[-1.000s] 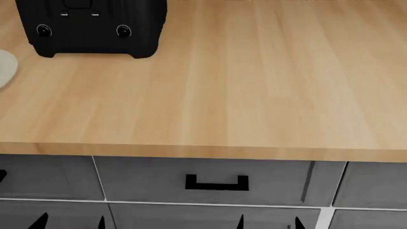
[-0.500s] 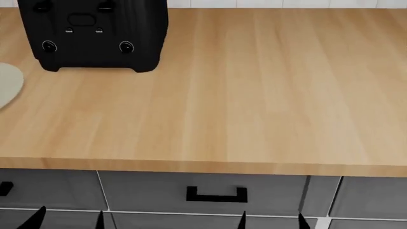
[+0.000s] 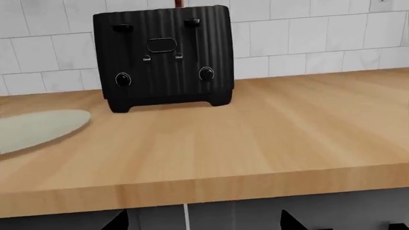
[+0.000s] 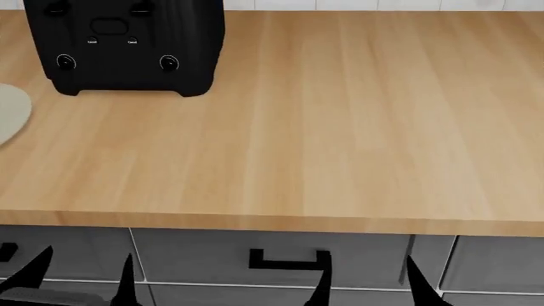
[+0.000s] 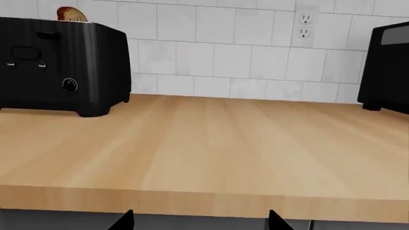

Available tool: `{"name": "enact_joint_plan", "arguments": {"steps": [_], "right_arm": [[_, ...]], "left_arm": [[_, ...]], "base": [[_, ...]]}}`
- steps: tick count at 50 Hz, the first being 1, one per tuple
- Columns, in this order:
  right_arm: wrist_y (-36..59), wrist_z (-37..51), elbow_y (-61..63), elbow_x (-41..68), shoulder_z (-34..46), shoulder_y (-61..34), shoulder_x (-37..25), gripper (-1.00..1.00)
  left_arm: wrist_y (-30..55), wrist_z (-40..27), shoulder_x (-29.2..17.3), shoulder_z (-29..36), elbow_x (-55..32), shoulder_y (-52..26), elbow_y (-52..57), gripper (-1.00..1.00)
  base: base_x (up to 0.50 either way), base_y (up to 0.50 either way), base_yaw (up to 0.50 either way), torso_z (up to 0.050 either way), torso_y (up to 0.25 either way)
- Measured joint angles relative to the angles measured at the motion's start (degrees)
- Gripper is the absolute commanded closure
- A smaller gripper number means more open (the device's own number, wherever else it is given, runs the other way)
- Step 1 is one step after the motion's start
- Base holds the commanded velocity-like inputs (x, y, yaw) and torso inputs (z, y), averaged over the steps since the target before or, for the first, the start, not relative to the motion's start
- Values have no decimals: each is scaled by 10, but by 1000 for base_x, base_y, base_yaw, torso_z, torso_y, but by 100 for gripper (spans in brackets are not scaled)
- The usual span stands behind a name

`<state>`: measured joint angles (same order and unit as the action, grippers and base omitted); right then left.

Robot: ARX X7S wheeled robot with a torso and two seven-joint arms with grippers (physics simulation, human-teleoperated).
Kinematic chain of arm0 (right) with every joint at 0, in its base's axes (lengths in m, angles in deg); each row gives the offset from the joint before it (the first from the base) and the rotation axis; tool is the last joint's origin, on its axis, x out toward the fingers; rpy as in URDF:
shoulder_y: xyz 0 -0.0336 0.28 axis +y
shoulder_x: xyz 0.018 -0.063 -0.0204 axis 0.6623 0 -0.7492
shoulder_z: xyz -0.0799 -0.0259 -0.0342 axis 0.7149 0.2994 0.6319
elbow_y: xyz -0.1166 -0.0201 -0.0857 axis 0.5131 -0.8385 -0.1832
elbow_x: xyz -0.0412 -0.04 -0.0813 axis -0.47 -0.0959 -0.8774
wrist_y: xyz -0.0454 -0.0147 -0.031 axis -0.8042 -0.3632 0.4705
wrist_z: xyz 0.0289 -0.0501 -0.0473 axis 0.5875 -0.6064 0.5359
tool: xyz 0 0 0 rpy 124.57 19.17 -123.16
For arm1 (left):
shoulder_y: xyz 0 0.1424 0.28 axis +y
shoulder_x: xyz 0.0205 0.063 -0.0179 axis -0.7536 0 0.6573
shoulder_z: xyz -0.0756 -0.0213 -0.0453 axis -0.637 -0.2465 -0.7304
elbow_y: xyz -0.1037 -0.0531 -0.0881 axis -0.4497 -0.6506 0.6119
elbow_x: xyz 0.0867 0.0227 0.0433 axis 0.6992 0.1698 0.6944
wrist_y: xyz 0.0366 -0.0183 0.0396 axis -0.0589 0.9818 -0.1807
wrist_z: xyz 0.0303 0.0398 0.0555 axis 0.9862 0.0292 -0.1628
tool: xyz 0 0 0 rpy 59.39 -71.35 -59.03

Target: Place the toasted item on a plate.

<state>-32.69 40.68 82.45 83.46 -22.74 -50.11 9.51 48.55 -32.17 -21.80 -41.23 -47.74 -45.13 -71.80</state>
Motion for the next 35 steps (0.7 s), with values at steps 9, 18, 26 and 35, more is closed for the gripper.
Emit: {"name": "enact_joint_plan", "arguments": {"steps": [9,18,26,35], "right_arm": [[21,4,26,4,2,-9,-8,-100],[39,8,45,6,6,-18,-15,-100],[53,12,64,7,7,-22,-23,-100],[60,16,75,8,11,-25,-27,-100]], "left_arm": [[21,-4,-7,2,-6,-10,24,-100],[38,-10,-13,2,-10,-18,46,-100],[53,-15,-15,2,-16,-24,66,-100],[64,-20,-19,1,-23,-26,83,-100]], "base": [[0,0,0,50,0],[0,0,0,33,0],[2,113,0,0,0],[24,343,0,0,0]]}}
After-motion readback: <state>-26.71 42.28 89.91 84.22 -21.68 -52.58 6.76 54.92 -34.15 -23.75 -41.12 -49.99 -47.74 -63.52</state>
